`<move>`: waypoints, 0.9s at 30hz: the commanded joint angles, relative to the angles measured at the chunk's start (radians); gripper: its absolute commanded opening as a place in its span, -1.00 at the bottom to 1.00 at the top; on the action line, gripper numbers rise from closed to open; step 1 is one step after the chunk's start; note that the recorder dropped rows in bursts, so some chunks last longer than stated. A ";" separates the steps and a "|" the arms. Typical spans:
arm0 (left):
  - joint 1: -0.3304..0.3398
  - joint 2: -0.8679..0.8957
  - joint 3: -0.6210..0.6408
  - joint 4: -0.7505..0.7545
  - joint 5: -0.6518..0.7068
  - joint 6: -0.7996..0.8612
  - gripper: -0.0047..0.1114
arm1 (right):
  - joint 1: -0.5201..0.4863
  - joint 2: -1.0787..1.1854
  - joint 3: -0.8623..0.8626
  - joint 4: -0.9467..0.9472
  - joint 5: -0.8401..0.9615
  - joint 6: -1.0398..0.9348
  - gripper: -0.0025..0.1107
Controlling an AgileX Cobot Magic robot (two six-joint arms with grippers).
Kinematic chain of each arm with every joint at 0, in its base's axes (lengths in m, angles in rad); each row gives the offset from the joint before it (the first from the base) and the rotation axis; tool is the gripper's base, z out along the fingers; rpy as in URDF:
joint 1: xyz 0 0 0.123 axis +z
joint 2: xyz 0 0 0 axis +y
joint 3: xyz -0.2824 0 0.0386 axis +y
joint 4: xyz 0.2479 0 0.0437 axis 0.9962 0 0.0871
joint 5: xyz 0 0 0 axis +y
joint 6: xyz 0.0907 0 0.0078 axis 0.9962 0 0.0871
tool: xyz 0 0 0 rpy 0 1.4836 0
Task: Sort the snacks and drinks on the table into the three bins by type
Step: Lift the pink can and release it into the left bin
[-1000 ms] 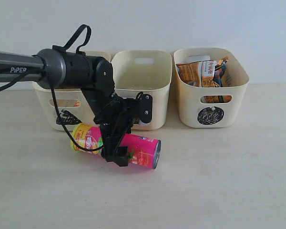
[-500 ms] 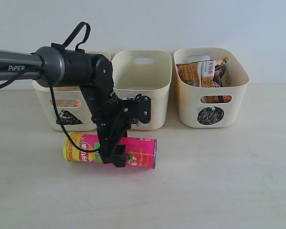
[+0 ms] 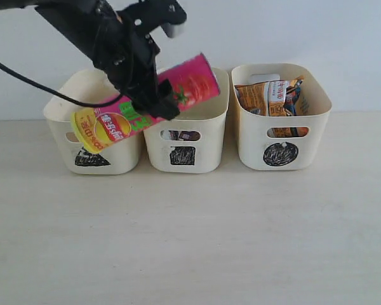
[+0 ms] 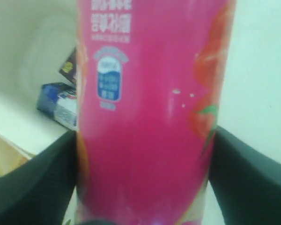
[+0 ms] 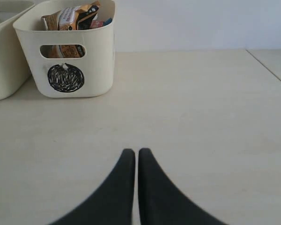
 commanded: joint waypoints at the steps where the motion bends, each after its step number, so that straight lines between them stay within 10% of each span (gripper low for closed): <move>1: 0.068 -0.036 -0.002 -0.009 -0.103 -0.114 -0.85 | 0.004 -0.005 0.004 0.001 -0.005 0.000 -0.96; 12: 0.260 0.003 -0.002 -0.009 -0.493 -0.275 -0.85 | 0.004 -0.005 0.004 0.001 -0.005 0.000 -0.96; 27: 0.277 0.206 -0.002 -0.009 -0.874 -0.385 -0.85 | 0.004 -0.005 0.004 0.001 -0.005 0.000 -0.96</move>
